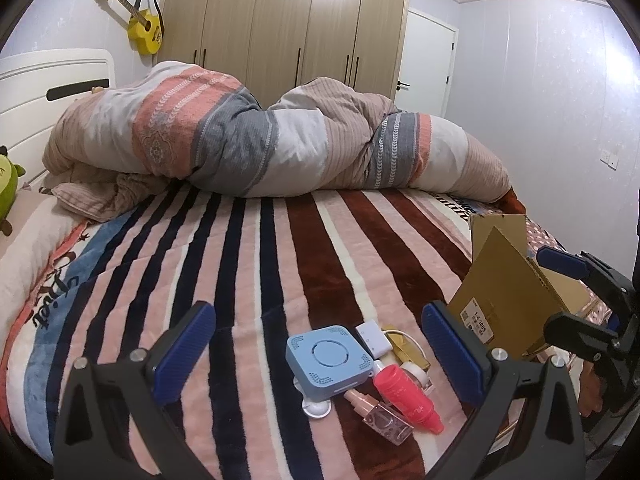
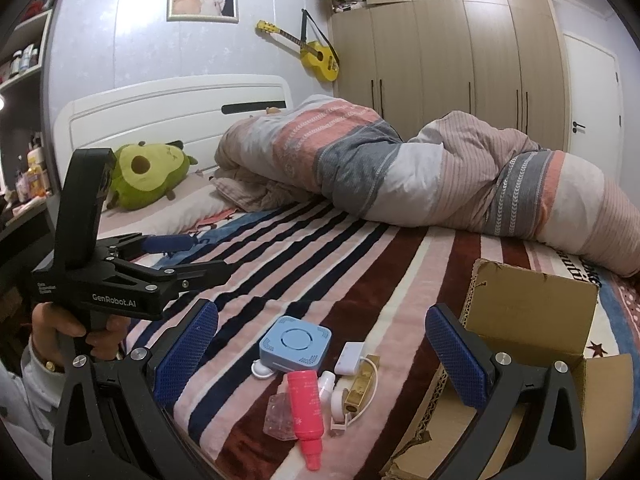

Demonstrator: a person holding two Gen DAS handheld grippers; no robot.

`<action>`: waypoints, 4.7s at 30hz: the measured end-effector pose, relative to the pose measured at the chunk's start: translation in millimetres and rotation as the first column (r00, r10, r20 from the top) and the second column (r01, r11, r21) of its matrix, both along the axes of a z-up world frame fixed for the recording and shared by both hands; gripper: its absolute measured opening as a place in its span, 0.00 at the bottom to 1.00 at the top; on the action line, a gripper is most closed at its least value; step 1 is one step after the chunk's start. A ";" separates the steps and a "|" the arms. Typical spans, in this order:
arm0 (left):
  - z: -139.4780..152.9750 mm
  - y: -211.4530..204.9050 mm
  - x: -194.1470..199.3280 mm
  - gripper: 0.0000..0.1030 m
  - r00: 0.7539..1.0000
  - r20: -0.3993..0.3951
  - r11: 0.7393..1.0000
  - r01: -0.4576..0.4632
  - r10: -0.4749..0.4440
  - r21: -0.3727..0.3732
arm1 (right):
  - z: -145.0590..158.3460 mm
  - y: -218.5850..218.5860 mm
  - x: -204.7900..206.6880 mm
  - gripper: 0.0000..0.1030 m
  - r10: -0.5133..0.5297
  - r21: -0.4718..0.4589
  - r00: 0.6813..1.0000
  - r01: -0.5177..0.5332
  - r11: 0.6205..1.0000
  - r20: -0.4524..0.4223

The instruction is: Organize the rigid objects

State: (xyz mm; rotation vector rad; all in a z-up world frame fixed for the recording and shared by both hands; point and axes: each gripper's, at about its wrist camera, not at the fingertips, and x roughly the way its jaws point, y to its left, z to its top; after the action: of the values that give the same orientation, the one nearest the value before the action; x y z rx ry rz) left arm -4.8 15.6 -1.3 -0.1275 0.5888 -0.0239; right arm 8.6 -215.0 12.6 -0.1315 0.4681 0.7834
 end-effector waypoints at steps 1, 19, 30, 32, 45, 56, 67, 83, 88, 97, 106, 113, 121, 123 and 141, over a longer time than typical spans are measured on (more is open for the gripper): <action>-0.2 -0.3 -0.1 1.00 1.000 0.000 1.000 -0.001 0.001 0.001 | -0.6 -0.1 -0.7 1.00 0.000 0.000 1.000 0.000 1.000 -0.001; -1.3 1.3 0.1 1.00 1.000 -0.001 1.000 0.004 -0.004 -0.003 | -8.1 1.5 -1.7 1.00 -0.015 -0.011 1.000 0.015 1.000 0.004; -6.6 9.8 4.0 1.00 0.998 0.019 0.998 0.064 -0.064 -0.002 | 9.6 0.7 -6.8 1.00 -0.084 -0.049 0.996 0.086 0.995 0.032; -7.3 10.0 4.4 1.00 0.996 0.019 0.996 0.086 -0.086 -0.005 | 15.9 0.4 -11.3 1.00 -0.090 -0.041 0.995 0.091 0.995 0.032; -2.2 21.1 -17.6 1.00 0.989 0.067 0.989 0.137 -0.133 -0.058 | 14.9 6.1 -26.0 1.00 -0.113 -0.040 0.993 0.113 0.993 -0.022; -4.8 70.7 -20.2 0.99 0.997 0.071 0.998 0.043 -0.040 -0.041 | 6.2 84.2 -16.7 0.72 -0.049 -0.210 0.995 0.030 0.977 -0.086; -48.9 109.4 2.0 0.99 0.998 -0.035 0.993 0.040 -0.045 -0.113 | -89.5 138.3 64.9 0.87 -0.105 -0.358 0.932 -0.028 0.933 -0.346; -81.7 125.9 25.9 0.99 0.991 -0.133 0.989 0.012 -0.032 -0.146 | -159.6 158.2 133.3 0.86 -0.192 -0.419 0.794 -0.086 0.904 -0.577; -83.1 123.6 30.1 0.99 0.985 -0.137 0.971 0.074 -0.107 -0.226 | -159.2 158.1 134.4 0.76 -0.167 -0.402 0.806 -0.094 0.911 -0.568; -54.5 101.4 35.9 0.98 0.958 -0.069 0.884 0.228 -0.278 -0.407 | -73.8 140.2 66.8 0.76 0.032 -0.250 0.962 -0.102 0.963 -0.271; 42.0 10.4 48.5 0.37 0.861 -0.005 0.794 0.466 -0.508 -0.390 | 8.1 82.3 22.0 0.76 0.115 -0.027 0.993 -0.115 0.993 -0.021; 91.4 -110.8 72.6 0.27 0.785 -0.040 0.777 0.604 -0.619 -0.175 | 40.0 -17.5 38.7 0.75 -0.024 0.086 0.999 0.027 0.996 -0.032; 69.9 -225.4 130.5 0.29 0.666 -0.194 0.694 0.703 -0.720 -0.156 | 25.3 -121.5 80.1 0.75 -0.175 0.056 0.963 0.190 0.980 -0.205; 58.6 -237.9 135.7 0.30 0.652 -0.227 0.689 0.707 -0.723 -0.163 | 16.8 -130.9 89.4 0.75 -0.199 0.017 0.950 0.209 0.978 -0.242; 85.7 -176.4 113.4 0.70 0.764 -0.171 0.783 0.613 -0.622 -0.106 | 29.1 -111.0 52.3 0.87 -0.224 -0.111 0.954 0.205 0.972 -0.198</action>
State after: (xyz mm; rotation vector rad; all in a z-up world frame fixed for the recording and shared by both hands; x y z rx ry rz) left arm 108.6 -160.7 84.4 0.0296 0.8110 -0.6822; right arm 60.9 -325.9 41.7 -0.0792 0.7062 0.5644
